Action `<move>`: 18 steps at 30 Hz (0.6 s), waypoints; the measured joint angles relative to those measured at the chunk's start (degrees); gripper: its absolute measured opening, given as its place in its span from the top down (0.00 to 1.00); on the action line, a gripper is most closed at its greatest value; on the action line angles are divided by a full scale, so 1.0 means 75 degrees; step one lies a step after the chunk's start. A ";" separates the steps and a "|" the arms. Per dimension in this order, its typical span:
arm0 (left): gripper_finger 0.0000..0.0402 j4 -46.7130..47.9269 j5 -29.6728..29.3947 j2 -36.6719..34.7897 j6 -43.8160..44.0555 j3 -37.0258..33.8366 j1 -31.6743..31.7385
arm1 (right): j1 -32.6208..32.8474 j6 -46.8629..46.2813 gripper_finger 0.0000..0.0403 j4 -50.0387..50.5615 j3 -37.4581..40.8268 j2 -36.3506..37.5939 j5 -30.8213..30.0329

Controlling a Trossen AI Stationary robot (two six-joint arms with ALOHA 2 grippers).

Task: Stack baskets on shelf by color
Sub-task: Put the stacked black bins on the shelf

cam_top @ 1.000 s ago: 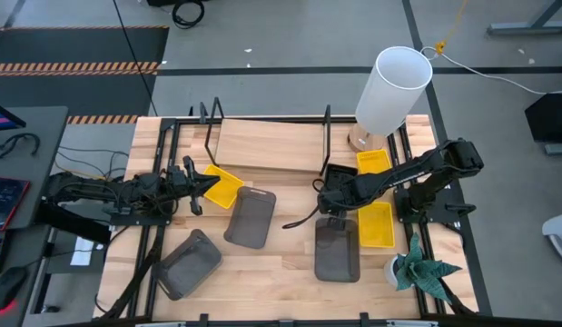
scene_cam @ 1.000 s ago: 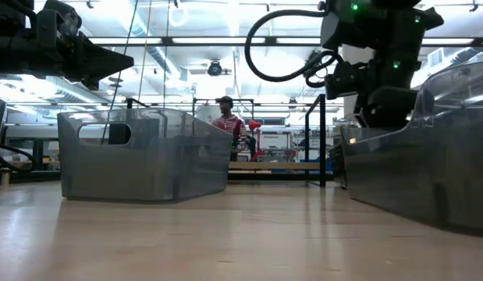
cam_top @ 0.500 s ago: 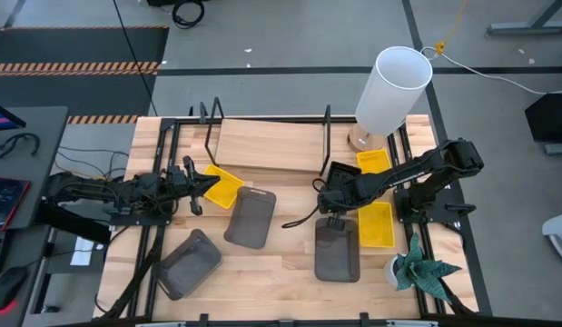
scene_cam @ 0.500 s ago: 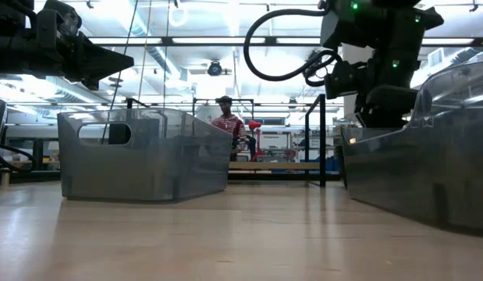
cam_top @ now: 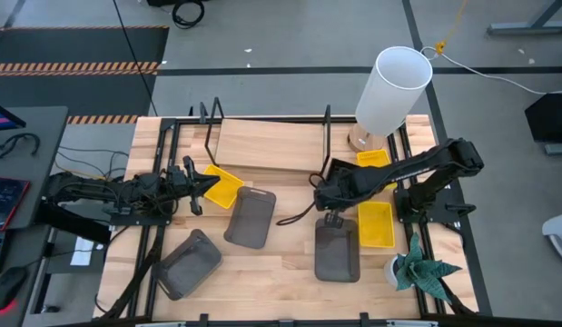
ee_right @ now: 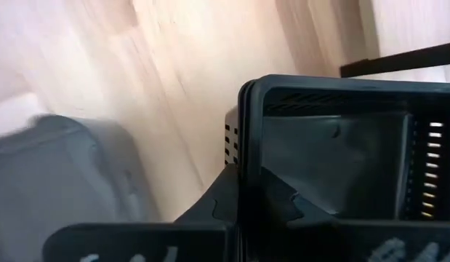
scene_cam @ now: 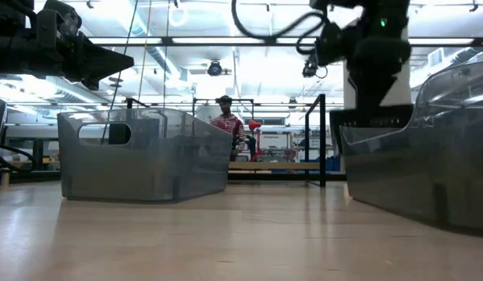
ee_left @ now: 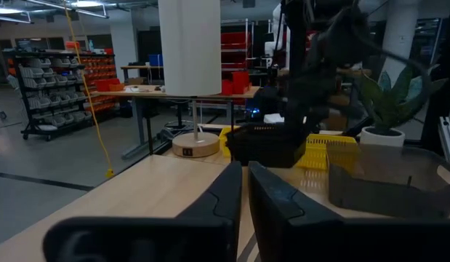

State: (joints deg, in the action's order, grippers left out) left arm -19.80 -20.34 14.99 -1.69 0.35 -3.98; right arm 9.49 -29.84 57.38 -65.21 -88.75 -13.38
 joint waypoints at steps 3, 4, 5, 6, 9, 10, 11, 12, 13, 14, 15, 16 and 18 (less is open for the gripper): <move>0.93 -0.0001 0.0000 -0.0001 0.0000 -0.0001 -0.0001 | 0.0038 -0.0175 0.94 0.0206 -0.0370 -0.0003 0.0442; 0.94 0.0001 0.0000 0.0002 0.0000 -0.0001 0.0002 | 0.0072 -0.0173 0.94 0.0226 -0.0486 -0.0003 0.0547; 0.94 0.0000 0.0000 0.0000 0.0000 0.0001 0.0001 | 0.0097 -0.0165 0.94 0.0212 -0.0599 -0.0003 0.0638; 0.94 0.0001 0.0000 -0.0001 0.0000 -0.0001 0.0002 | 0.0120 -0.0152 0.94 0.0213 -0.0701 -0.0003 0.0760; 0.93 0.0001 0.0000 -0.0001 0.0000 0.0000 0.0000 | 0.0169 -0.0030 0.93 0.0232 -0.1053 -0.0003 0.1128; 0.92 0.0000 0.0000 0.0000 0.0000 -0.0001 0.0001 | 0.0179 -0.0007 0.93 0.0211 -0.1162 -0.0003 0.1254; 0.92 -0.0001 0.0000 0.0001 0.0000 0.0002 0.0001 | 0.0185 0.0022 0.93 0.0214 -0.1274 -0.0003 0.1406; 0.92 0.0001 0.0000 0.0002 -0.0002 0.0001 0.0001 | 0.0185 0.0072 0.93 0.0225 -0.1374 -0.0003 0.1567; 0.91 -0.0001 0.0000 -0.0001 0.0000 -0.0001 -0.0001 | 0.0185 0.0148 0.93 0.0221 -0.1484 -0.0003 0.1685; 0.91 -0.0001 0.0000 0.0002 0.0000 0.0000 0.0000 | 0.0185 0.0224 0.93 0.0203 -0.1604 -0.0003 0.1778; 0.91 0.0000 -0.0001 0.0000 0.0000 0.0001 0.0001 | 0.0185 0.0308 0.93 0.0184 -0.1724 -0.0003 0.1875; 0.91 0.0000 0.0000 -0.0001 0.0000 0.0000 -0.0001 | 0.0184 0.0404 0.93 0.0182 -0.1837 -0.0003 0.1972; 0.91 0.0001 0.0000 0.0002 0.0000 0.0002 0.0001 | 0.0185 0.0620 0.93 0.0177 -0.2056 -0.0003 0.2006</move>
State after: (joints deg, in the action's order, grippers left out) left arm -19.79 -20.34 15.00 -1.69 0.36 -3.98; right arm 10.87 -25.19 58.70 -80.64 -88.77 1.67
